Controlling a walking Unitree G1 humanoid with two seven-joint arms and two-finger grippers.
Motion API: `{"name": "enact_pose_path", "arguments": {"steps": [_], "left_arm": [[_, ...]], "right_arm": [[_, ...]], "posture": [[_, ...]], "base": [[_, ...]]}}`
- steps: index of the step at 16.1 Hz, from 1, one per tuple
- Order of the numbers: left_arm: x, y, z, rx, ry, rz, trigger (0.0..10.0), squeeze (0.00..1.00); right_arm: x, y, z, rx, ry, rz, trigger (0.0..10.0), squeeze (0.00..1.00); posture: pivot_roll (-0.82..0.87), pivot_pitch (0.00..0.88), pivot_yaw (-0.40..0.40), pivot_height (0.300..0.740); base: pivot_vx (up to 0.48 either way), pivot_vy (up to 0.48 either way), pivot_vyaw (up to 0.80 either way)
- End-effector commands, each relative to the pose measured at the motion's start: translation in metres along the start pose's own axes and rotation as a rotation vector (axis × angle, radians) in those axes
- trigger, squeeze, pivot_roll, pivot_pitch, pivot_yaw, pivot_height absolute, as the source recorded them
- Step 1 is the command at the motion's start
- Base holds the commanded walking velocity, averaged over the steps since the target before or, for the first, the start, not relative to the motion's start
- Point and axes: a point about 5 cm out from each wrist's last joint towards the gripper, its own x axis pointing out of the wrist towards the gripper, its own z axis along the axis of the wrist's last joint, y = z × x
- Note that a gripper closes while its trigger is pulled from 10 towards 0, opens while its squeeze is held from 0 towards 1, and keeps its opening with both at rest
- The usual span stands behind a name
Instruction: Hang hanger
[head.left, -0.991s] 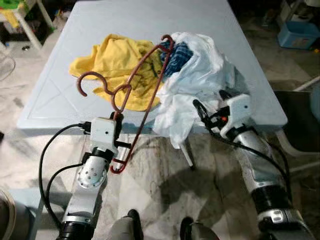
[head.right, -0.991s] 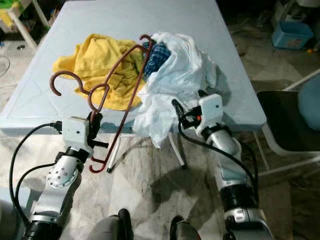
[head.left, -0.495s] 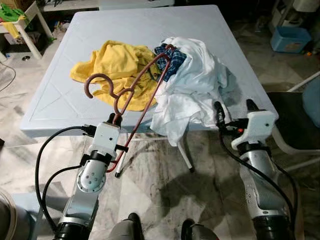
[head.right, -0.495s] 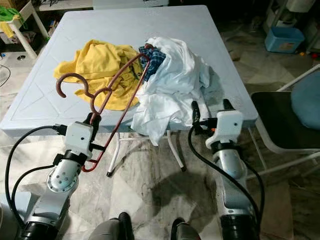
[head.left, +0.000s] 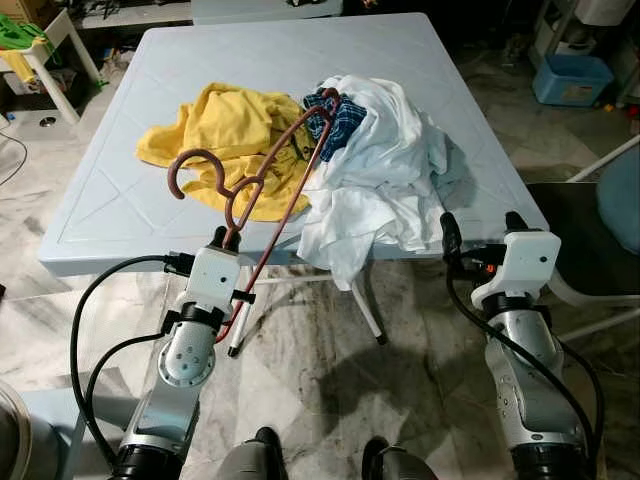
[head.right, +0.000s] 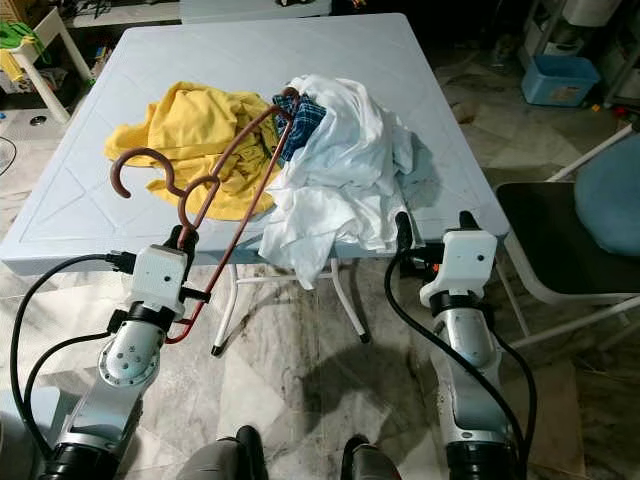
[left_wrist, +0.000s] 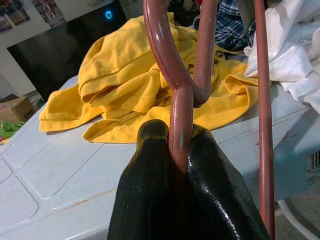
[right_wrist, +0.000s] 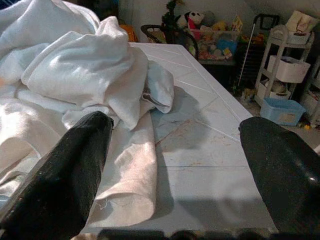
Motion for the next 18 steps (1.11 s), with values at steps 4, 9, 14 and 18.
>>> {"name": "enact_pose_path", "arguments": {"steps": [4, 9, 14, 18], "left_arm": [[-0.0032, -0.0021, -0.0034, 0.024, 0.008, -0.007, 10.0, 0.00], [-0.0020, -0.0044, -0.0027, 0.024, 0.004, -0.014, 10.0, 0.00], [-0.0021, -0.0059, -0.0023, 0.025, 0.002, -0.023, 10.0, 0.00], [-0.0017, -0.0067, -0.0029, 0.022, 0.008, -0.026, 10.0, 0.00]], "right_arm": [[-0.0007, 0.0048, 0.0043, 0.011, -0.004, 0.013, 10.0, 0.00], [-0.0004, 0.0035, 0.0033, 0.014, 0.006, 0.004, 10.0, 0.00], [0.0001, 0.0044, 0.0029, 0.018, 0.010, 0.003, 10.0, 0.00], [0.0018, 0.0055, 0.0018, 0.024, 0.017, 0.005, 10.0, 0.00]], "posture": [[-0.05, 0.150, 0.039, 0.740], [-0.05, 0.152, 0.042, 0.740], [-0.05, 0.153, 0.044, 0.740], [-0.05, 0.152, 0.042, 0.740]], "base": [[0.000, 0.000, 0.00], [0.000, 0.000, 0.00], [-0.132, 0.000, 0.00], [-0.440, 0.000, 0.00]]}}
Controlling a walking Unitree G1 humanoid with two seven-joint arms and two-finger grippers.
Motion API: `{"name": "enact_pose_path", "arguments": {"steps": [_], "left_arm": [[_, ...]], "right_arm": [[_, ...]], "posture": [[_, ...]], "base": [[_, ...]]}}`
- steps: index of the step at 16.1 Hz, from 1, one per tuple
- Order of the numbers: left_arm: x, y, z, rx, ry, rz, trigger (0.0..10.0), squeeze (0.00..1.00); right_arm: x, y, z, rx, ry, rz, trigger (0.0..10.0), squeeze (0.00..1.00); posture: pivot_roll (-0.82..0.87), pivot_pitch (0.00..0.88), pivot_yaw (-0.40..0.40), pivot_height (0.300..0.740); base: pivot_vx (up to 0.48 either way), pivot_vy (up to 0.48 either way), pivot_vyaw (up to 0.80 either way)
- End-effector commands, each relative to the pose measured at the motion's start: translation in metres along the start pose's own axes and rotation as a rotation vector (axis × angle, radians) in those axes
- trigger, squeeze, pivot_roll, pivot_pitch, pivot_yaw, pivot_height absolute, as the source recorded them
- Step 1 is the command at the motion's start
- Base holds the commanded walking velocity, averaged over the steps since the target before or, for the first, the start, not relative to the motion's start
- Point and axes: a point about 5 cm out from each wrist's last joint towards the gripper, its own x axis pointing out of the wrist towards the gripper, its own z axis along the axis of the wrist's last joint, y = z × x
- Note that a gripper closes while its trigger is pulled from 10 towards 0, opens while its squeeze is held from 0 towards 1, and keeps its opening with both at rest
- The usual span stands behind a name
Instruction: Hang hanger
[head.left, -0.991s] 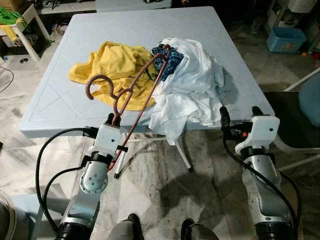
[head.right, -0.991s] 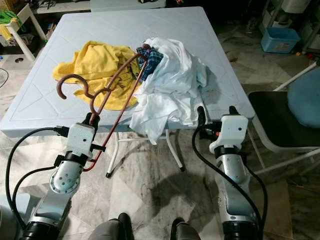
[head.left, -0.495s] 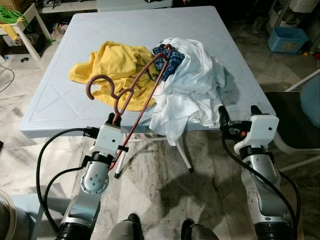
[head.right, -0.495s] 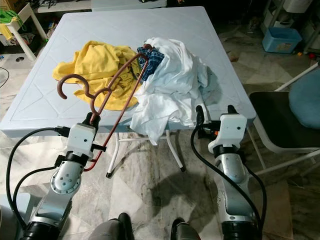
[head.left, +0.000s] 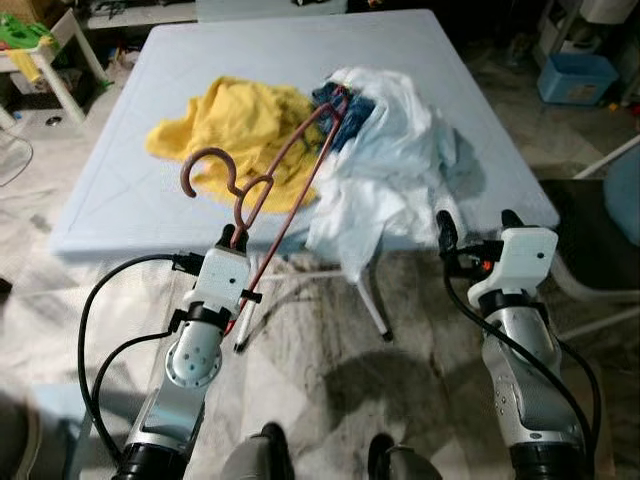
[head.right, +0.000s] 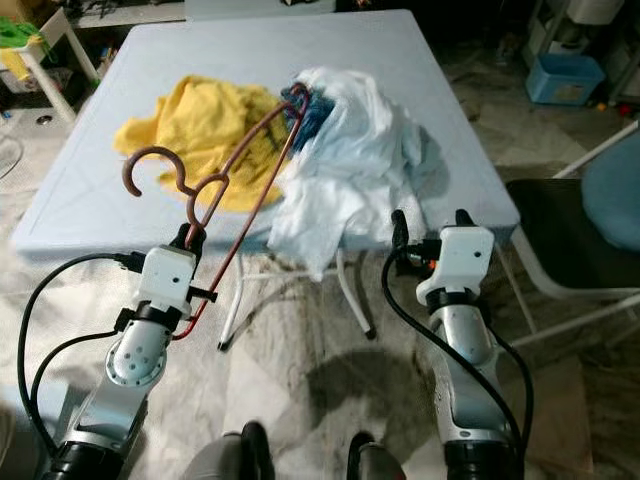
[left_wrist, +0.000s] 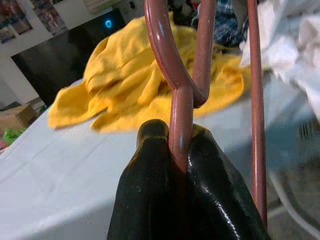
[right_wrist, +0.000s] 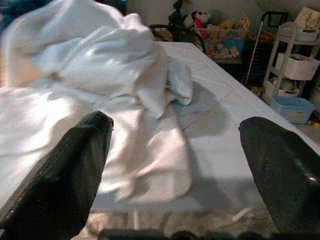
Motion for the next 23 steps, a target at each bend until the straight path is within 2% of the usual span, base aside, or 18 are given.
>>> {"name": "enact_pose_path", "arguments": {"steps": [1, 8, 14, 17, 18, 19, 20, 21, 22, 23], "left_arm": [[-0.004, -0.001, -0.006, 0.012, 0.028, -0.014, 10.0, 0.00], [-0.004, -0.003, -0.006, 0.012, 0.024, -0.030, 10.0, 0.00], [0.000, -0.011, -0.013, -0.034, 0.061, -0.130, 10.0, 0.00], [0.006, -0.009, -0.014, -0.072, 0.082, -0.129, 10.0, 0.00], [0.007, -0.009, -0.015, -0.091, 0.088, -0.129, 10.0, 0.00], [0.007, -0.013, -0.016, -0.103, 0.097, -0.171, 10.0, 0.00], [0.006, -0.019, -0.017, -0.126, 0.103, -0.261, 10.0, 0.00], [0.005, -0.023, -0.018, -0.098, 0.098, -0.324, 10.0, 0.00], [0.004, -0.023, -0.024, -0.041, 0.113, -0.426, 10.0, 0.00], [0.008, -0.012, -0.034, 0.010, 0.171, -0.481, 10.0, 0.00]], "right_arm": [[-0.001, 0.000, -0.002, 0.009, 0.014, -0.005, 10.0, 0.00], [0.000, 0.001, -0.003, -0.001, 0.021, 0.003, 10.0, 0.00], [0.004, -0.003, -0.006, -0.006, 0.059, 0.056, 10.0, 0.00], [0.003, 0.002, -0.007, -0.070, 0.052, 0.076, 10.0, 0.00], [0.003, 0.006, -0.007, -0.070, 0.048, 0.106, 10.0, 0.00], [-0.001, 0.016, -0.009, -0.018, 0.061, 0.168, 10.0, 0.00], [-0.002, 0.020, -0.008, -0.048, 0.055, 0.197, 10.0, 0.00], [-0.001, 0.021, -0.007, -0.104, 0.029, 0.220, 10.0, 0.00], [-0.002, 0.020, -0.007, -0.115, 0.061, 0.326, 10.0, 0.00], [-0.003, 0.015, 0.000, -0.215, 0.047, 0.505, 10.0, 0.00]], "posture": [[-0.05, 0.152, 0.042, 0.740], [-0.05, 0.151, 0.043, 0.740], [-0.05, 0.155, 0.040, 0.740], [-0.06, 0.158, 0.041, 0.740], [-0.06, 0.158, 0.041, 0.740], [-0.06, 0.159, 0.043, 0.740], [-0.06, 0.160, 0.044, 0.740], [-0.05, 0.161, 0.045, 0.740], [-0.05, 0.162, 0.045, 0.740], [-0.06, 0.164, 0.049, 0.740]], "base": [[-0.446, 0.000, 0.00], [-0.372, 0.000, 0.00], [0.000, 0.000, 0.00], [0.000, 0.000, 0.00], [0.000, 0.000, 0.00], [0.000, 0.000, 0.00], [0.000, 0.000, 0.00], [0.000, 0.000, 0.00], [0.000, 0.000, 0.00], [0.000, 0.000, 0.00]]}}
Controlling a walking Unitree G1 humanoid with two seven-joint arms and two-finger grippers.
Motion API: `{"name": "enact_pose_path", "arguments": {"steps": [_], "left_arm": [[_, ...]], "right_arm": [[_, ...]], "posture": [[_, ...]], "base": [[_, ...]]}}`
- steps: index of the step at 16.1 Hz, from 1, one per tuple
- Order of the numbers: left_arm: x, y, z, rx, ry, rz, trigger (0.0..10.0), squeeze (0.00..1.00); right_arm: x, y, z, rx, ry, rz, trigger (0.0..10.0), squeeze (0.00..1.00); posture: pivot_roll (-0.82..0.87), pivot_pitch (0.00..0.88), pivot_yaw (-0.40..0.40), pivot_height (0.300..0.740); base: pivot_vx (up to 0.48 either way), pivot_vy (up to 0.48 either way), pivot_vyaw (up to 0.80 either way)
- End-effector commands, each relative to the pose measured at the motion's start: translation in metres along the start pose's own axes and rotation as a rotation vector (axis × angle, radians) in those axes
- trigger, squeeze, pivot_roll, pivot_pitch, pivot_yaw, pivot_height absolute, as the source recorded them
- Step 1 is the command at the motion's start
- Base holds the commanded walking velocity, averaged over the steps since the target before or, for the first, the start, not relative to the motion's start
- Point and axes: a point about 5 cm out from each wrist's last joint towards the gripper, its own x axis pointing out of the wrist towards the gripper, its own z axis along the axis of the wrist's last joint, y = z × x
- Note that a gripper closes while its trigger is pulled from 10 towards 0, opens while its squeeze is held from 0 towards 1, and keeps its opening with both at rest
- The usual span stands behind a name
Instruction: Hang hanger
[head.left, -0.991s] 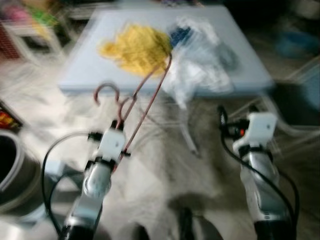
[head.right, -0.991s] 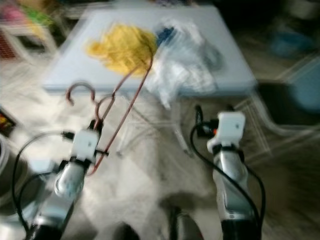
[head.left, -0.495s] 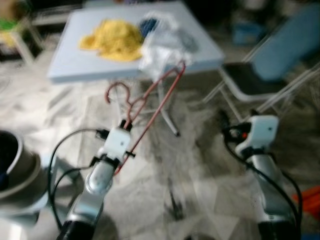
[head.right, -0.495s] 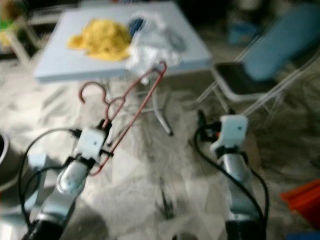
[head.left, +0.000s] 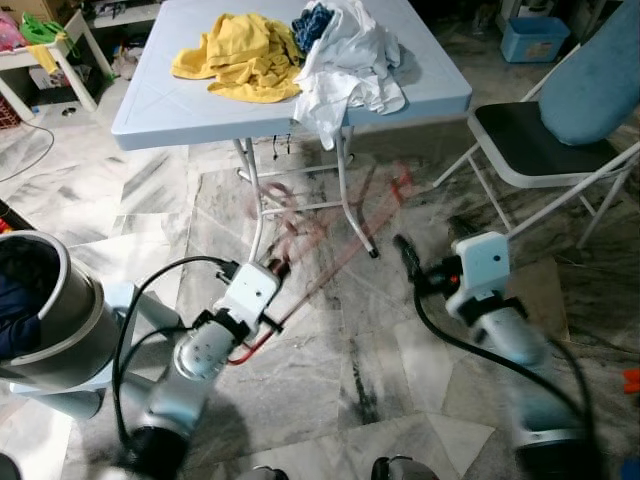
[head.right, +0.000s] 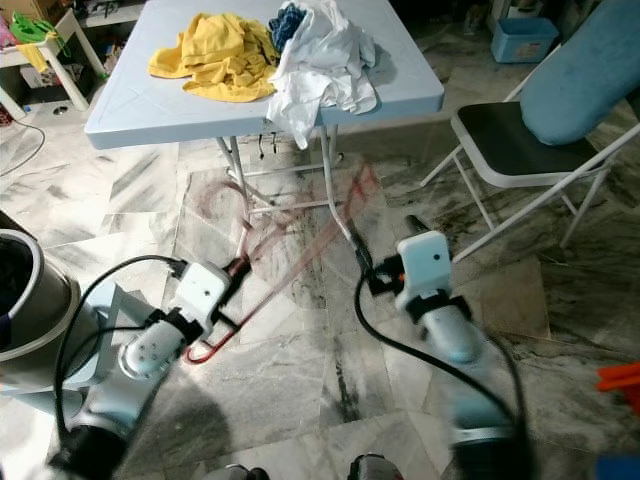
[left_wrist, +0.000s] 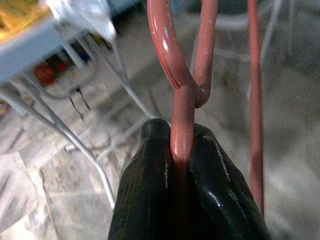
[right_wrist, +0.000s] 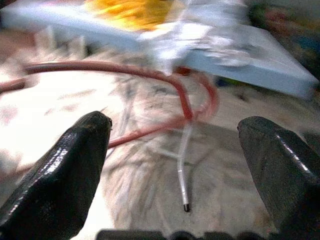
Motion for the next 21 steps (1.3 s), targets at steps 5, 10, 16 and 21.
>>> {"name": "enact_pose_path", "arguments": {"steps": [5, 10, 16, 21], "left_arm": [[-0.017, 0.032, -0.030, 0.255, 0.199, -0.230, 10.0, 0.00], [-0.012, 0.020, -0.025, 0.541, 0.128, -0.394, 10.0, 0.00], [0.002, 0.000, -0.009, 0.624, -0.017, -0.414, 10.0, 0.00], [0.005, -0.014, -0.008, 0.634, -0.061, -0.450, 10.0, 0.00]], "right_arm": [[-0.010, -0.027, 0.029, -0.303, 0.048, 0.490, 10.0, 0.00], [-0.006, -0.009, 0.007, -0.263, 0.215, 0.808, 10.0, 0.00], [0.006, 0.018, -0.028, -0.296, 0.385, 0.944, 10.0, 0.00], [0.025, 0.024, -0.027, -0.348, 0.378, 0.911, 8.2, 0.00]], "posture": [[-0.06, 0.171, 0.050, 0.740], [-0.05, 0.170, 0.052, 0.740], [-0.04, 0.171, 0.053, 0.740], [-0.04, 0.172, 0.053, 0.740]], "base": [[0.000, 0.000, 0.00], [0.000, 0.000, 0.00], [0.000, 0.000, 0.00], [0.000, 0.000, 0.00]]}}
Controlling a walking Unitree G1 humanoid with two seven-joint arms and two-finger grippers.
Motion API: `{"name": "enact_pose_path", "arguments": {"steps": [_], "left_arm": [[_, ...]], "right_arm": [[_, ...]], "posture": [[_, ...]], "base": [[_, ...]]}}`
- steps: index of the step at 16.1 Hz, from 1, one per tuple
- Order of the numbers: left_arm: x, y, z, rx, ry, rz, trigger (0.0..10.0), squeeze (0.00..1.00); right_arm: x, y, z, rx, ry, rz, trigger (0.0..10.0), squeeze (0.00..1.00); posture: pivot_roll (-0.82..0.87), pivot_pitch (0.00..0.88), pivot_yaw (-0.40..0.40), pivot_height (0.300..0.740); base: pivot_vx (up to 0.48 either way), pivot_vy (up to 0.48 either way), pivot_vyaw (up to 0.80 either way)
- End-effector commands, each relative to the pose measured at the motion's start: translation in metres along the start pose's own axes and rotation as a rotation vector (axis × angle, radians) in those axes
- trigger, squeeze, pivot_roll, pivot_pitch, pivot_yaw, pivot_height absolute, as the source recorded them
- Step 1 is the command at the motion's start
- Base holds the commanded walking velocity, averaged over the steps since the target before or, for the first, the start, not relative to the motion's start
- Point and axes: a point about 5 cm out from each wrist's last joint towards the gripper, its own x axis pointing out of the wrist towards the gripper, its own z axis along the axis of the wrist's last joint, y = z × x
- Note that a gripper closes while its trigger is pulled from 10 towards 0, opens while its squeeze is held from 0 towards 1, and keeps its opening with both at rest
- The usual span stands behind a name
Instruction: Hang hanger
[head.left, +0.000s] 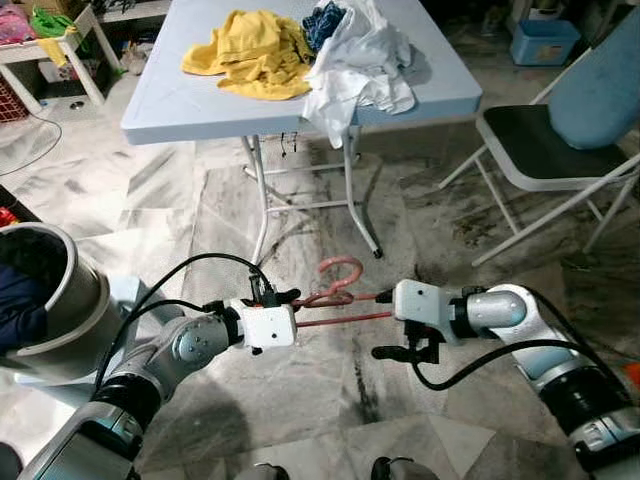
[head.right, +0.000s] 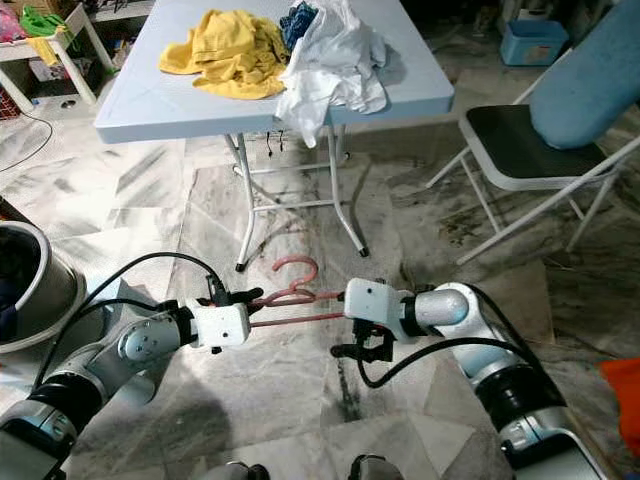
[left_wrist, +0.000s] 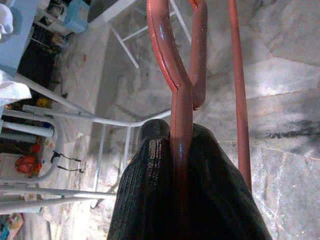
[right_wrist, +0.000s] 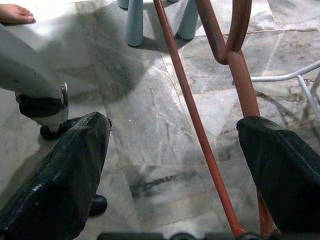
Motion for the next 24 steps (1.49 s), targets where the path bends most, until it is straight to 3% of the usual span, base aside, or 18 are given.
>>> {"name": "enact_pose_path", "arguments": {"steps": [1, 4, 6, 8, 11, 12, 14, 19, 20, 21, 22, 24], "left_arm": [[0.004, -0.008, 0.006, 0.028, -0.046, -0.041, 10.0, 0.00], [0.003, -0.008, -0.003, 0.027, 0.027, -0.015, 10.0, 0.00], [0.001, -0.005, -0.008, 0.017, 0.061, 0.020, 10.0, 0.00], [0.002, -0.006, -0.007, 0.011, 0.044, 0.021, 10.0, 0.00], [0.007, -0.008, 0.001, 0.022, 0.002, 0.015, 10.0, 0.00], [0.008, -0.009, 0.003, 0.024, -0.008, 0.015, 10.0, 0.00], [0.010, -0.010, 0.005, 0.023, -0.021, 0.019, 10.0, 0.00], [0.013, -0.015, 0.009, 0.019, -0.039, 0.011, 10.0, 0.00], [0.013, -0.016, 0.010, 0.021, -0.042, 0.007, 10.0, 0.00], [0.014, -0.016, 0.010, 0.021, -0.043, 0.005, 10.0, 0.00], [0.015, -0.018, 0.011, 0.021, -0.041, 0.003, 10.0, 0.00], [0.017, -0.021, 0.012, 0.022, -0.038, -0.001, 10.0, 0.00]], "right_arm": [[0.002, -0.004, 0.010, -0.050, -0.019, 0.016, 10.0, 0.00], [-0.012, -0.006, 0.013, -0.057, -0.024, 0.083, 10.0, 0.00], [-0.028, -0.016, 0.010, -0.066, 0.007, 0.030, 10.0, 0.00], [-0.032, -0.023, 0.011, -0.051, -0.006, -0.006, 10.0, 0.00], [-0.020, -0.018, 0.008, -0.055, 0.001, 0.003, 10.0, 0.00], [-0.012, -0.018, 0.008, -0.051, 0.002, -0.006, 4.1, 0.00], [0.001, -0.012, 0.003, -0.049, 0.032, 0.002, 0.0, 0.00], [0.011, -0.011, -0.004, -0.054, 0.062, -0.022, 0.0, 0.00], [0.011, -0.013, -0.004, -0.062, 0.070, -0.036, 6.3, 0.00], [0.012, -0.015, -0.004, -0.063, 0.075, -0.048, 10.0, 0.00], [0.014, -0.016, -0.004, -0.068, 0.076, -0.066, 10.0, 0.00], [0.016, -0.017, -0.004, -0.061, 0.060, -0.093, 0.0, 0.00]], "posture": [[-0.04, 0.174, 0.054, 0.740], [-0.04, 0.175, 0.053, 0.740], [-0.04, 0.176, 0.051, 0.740], [-0.04, 0.176, 0.052, 0.740], [-0.04, 0.179, 0.049, 0.740], [-0.04, 0.181, 0.048, 0.740], [-0.03, 0.185, 0.046, 0.740], [-0.03, 0.187, 0.040, 0.740], [-0.03, 0.187, 0.039, 0.740], [-0.04, 0.186, 0.038, 0.740], [-0.04, 0.186, 0.038, 0.740], [-0.03, 0.184, 0.034, 0.740]], "base": [[0.000, 0.000, 0.00], [0.000, 0.000, 0.00], [0.000, 0.000, 0.00], [0.000, 0.000, 0.00], [0.000, 0.000, 0.00], [0.000, 0.000, 0.00], [0.000, 0.000, 0.00], [0.000, 0.000, 0.00], [0.000, 0.000, 0.00], [0.000, 0.000, 0.00], [0.000, 0.000, 0.00], [0.000, 0.000, 0.00]]}}
